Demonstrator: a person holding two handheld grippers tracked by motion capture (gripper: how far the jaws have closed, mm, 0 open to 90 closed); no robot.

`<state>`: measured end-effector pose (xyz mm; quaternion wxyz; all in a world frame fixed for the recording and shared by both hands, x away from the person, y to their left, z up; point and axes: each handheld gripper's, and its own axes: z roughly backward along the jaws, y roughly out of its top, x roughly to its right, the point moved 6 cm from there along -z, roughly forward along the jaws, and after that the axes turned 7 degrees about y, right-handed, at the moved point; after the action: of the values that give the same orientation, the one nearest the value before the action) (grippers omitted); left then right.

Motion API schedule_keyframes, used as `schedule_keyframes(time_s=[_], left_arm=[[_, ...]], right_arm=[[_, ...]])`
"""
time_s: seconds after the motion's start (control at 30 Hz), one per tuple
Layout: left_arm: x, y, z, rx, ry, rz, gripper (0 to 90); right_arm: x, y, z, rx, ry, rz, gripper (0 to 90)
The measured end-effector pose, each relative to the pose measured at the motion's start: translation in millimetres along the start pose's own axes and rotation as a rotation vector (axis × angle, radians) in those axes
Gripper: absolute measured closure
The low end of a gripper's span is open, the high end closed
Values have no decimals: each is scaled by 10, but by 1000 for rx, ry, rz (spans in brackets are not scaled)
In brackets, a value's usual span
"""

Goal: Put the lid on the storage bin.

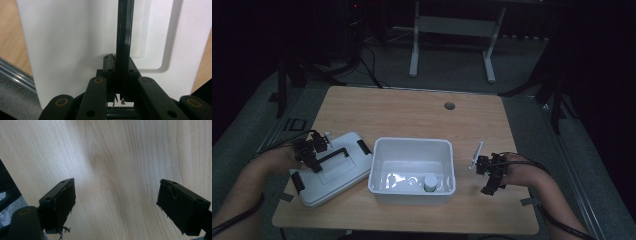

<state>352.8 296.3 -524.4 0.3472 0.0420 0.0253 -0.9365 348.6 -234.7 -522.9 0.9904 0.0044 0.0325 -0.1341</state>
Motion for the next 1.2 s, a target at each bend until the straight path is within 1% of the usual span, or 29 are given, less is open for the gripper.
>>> schedule_keyframes(time_s=[0.1, 0.13, 0.17, 0.2, 0.3, 0.33, 0.37, 0.4, 0.43, 0.47, 0.5, 0.53, 0.57, 0.6, 0.63, 0.7, 0.73, 0.77, 0.8, 0.83, 0.9, 0.93, 0.97, 1.03, 1.1, 1.13, 1.2], left_arm=[[-11, -51, 85, 0, 3, -1, 835], [-11, -51, 85, 0, 3, -1, 835], [-18, -83, 150, 0, 14, 0, 835], [-16, -101, 185, -1, 12, 0, 835], [-17, -144, 303, 1, 26, -6, 835], [-17, -144, 303, 1, 26, -6, 835], [-17, -170, 385, 2, 36, -6, 835], [-17, -170, 385, 2, 36, -6, 835], [-21, -189, 441, 0, 43, -10, 835], [-30, -212, 518, 1, 52, -6, 835], [-40, -227, 564, 2, 52, -5, 835], [-40, -227, 564, 2, 52, -5, 835], [-70, -252, 652, 14, 56, 8, 835], [-81, -266, 695, 14, 58, 10, 835], [-94, -276, 736, 17, 69, 8, 835], [-93, -290, 818, 27, 69, 6, 835], [-93, -290, 818, 27, 69, 6, 835], [-82, -287, 903, 46, 67, 2, 835], [-82, -287, 903, 46, 67, 2, 834], [-52, -262, 985, 80, 60, -12, 834], [-20, -226, 1060, 104, 56, -21, 834], [-20, -226, 1060, 104, 56, -21, 834], [11, -180, 1122, 114, 64, -36, 835], [54, -124, 1171, 117, 64, -52, 835], [94, -57, 1211, 113, 75, -83, 835], [94, -57, 1211, 113, 75, -83, 835], [177, 58, 1258, 122, 71, -114, 834]], right_arm=[[0, -19, 2, 0, 2, -7, 146], [0, -19, 2, 0, 2, -7, 146], [-4, -30, -1, 1, 3, -9, 145], [-4, -33, -3, 2, 4, -9, 146], [-7, -49, -9, 0, 5, -14, 145], [-7, -49, -9, 0, 5, -14, 145], [-9, -57, -9, 2, 7, -15, 146], [-9, -57, -9, 2, 7, -15, 146], [-9, -60, -8, 2, 6, -15, 146], [-10, -66, -2, 6, 6, -16, 146], [-11, -69, 0, 8, 6, -17, 145], [-11, -69, 0, 8, 6, -17, 145], [-15, -76, 1, 10, 8, -19, 146], [-18, -78, -1, 10, 9, -19, 146], [-21, -82, -5, 9, 9, -18, 146], [-27, -89, -17, 6, 12, -19, 145], [-27, -89, -17, 6, 12, -19, 145], [-26, -99, -26, -1, 14, -20, 146], [-26, -99, -26, -1, 14, -20, 146], [-20, -102, -33, 2, 16, -23, 145], [-15, -100, -37, 3, 17, -24, 146], [-15, -100, -37, 3, 17, -24, 146], [-15, -92, -39, 2, 15, -21, 145], [-21, -81, -42, 1, 15, -19, 146], [-27, -71, -44, -1, 16, -18, 146], [-27, -71, -44, -1, 16, -18, 146], [-22, -63, -43, -5, 11, -15, 146]])
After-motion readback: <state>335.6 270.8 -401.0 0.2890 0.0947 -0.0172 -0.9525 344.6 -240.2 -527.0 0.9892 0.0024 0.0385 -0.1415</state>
